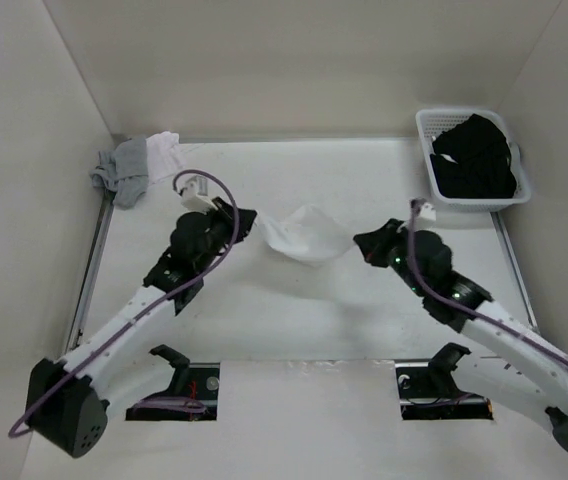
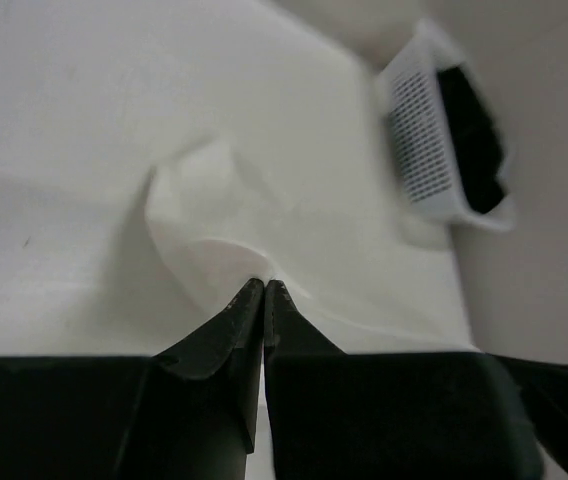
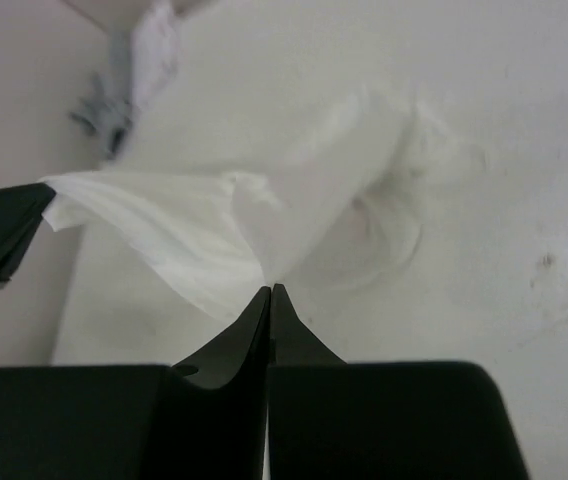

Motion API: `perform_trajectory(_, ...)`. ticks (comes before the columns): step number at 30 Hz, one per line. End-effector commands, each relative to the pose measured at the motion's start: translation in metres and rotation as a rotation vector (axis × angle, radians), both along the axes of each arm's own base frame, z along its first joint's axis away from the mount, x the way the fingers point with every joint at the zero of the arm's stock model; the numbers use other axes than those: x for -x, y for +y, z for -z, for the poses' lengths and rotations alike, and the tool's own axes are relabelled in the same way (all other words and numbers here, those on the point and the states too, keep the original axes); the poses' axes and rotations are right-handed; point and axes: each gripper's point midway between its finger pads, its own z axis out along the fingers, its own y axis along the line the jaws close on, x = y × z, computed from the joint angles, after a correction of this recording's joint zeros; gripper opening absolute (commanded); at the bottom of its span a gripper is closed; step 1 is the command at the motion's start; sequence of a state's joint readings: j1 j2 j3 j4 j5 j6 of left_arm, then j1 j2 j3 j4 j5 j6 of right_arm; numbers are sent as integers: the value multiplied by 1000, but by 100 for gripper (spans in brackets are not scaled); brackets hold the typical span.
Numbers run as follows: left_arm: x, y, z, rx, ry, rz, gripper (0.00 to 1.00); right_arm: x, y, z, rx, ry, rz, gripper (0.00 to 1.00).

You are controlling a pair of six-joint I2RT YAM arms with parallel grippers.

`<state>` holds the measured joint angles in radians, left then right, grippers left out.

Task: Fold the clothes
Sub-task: Flatten the tank top out

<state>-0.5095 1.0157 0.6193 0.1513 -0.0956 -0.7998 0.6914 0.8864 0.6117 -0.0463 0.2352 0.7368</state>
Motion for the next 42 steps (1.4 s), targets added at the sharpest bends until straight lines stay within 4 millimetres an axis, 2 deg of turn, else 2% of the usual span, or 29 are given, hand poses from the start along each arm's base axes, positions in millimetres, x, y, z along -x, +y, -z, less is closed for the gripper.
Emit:
perform_trajectory(1,11,13,-111,165,-209,-18,1,9,-43,-95,-12,-194,96,0)
perform_trajectory(4,28,28,-174,254,-332,-36,1,29,-67,-160,-58,-317,123,0)
perform_trajectory(5,38,36,-207,300,-394,-41,1,42,-81,-193,-90,-379,138,0)
perform_trajectory(6,40,36,-212,306,-403,-41,1,44,-82,-197,-95,-387,141,0)
perform_trajectory(9,63,53,-266,370,-503,-59,1,71,-101,-254,-175,-489,144,0)
perform_trajectory(10,68,56,-276,377,-524,-63,1,77,-103,-264,-192,-508,136,0)
perform_trajectory(11,75,62,-292,387,-556,-73,1,89,-104,-285,-230,-548,106,0)
perform_trajectory(13,79,64,-302,385,-575,-79,1,90,-98,-293,-235,-552,77,0)
perform_trajectory(14,76,63,-300,383,-568,-81,1,82,-87,-290,-217,-542,63,0)
perform_trajectory(15,74,62,-298,380,-562,-81,1,80,-85,-289,-214,-539,61,0)
perform_trajectory(17,62,56,-281,366,-519,-84,1,65,-66,-275,-186,-510,33,0)
perform_trajectory(18,51,53,-265,353,-482,-95,1,54,-55,-267,-172,-493,19,0)
perform_trajectory(19,34,50,-243,341,-429,-114,1,37,-43,-256,-150,-467,10,0)
perform_trajectory(22,4,47,-211,329,-359,-139,1,-3,-26,-236,-112,-414,-2,0)
perform_trajectory(24,-23,48,-196,338,-322,-155,1,-44,-16,-227,-107,-378,-11,0)
perform_trajectory(25,-37,50,-191,342,-311,-164,1,-48,-15,-227,-109,-375,-12,0)
perform_trajectory(27,-65,53,-193,355,-298,-170,0,-84,-11,-235,-126,-369,-18,0)
perform_trajectory(28,-88,61,-201,361,-305,-185,0,-106,-8,-247,-136,-371,-23,0)
perform_trajectory(30,-112,65,-217,367,-316,-178,0,-118,-5,-265,-142,-388,-34,0)
perform_trajectory(32,-133,68,-242,390,-338,-142,0,-128,-3,-296,-143,-423,-41,0)
perform_trajectory(34,-138,69,-270,404,-375,-84,1,-125,-7,-325,-137,-470,-39,0)
perform_trajectory(36,-133,74,-289,413,-412,-60,1,-114,-12,-342,-136,-505,-36,0)
perform_trajectory(37,-130,78,-292,414,-421,-64,1,-111,-13,-341,-136,-505,-36,0)
perform_trajectory(38,-125,78,-283,414,-412,-62,2,-109,-15,-325,-125,-482,-34,1)
perform_trajectory(39,-124,77,-277,415,-404,-62,2,-111,-16,-318,-121,-469,-31,1)
perform_trajectory(42,-120,74,-229,444,-330,-60,3,-116,-23,-260,-130,-375,-9,1)
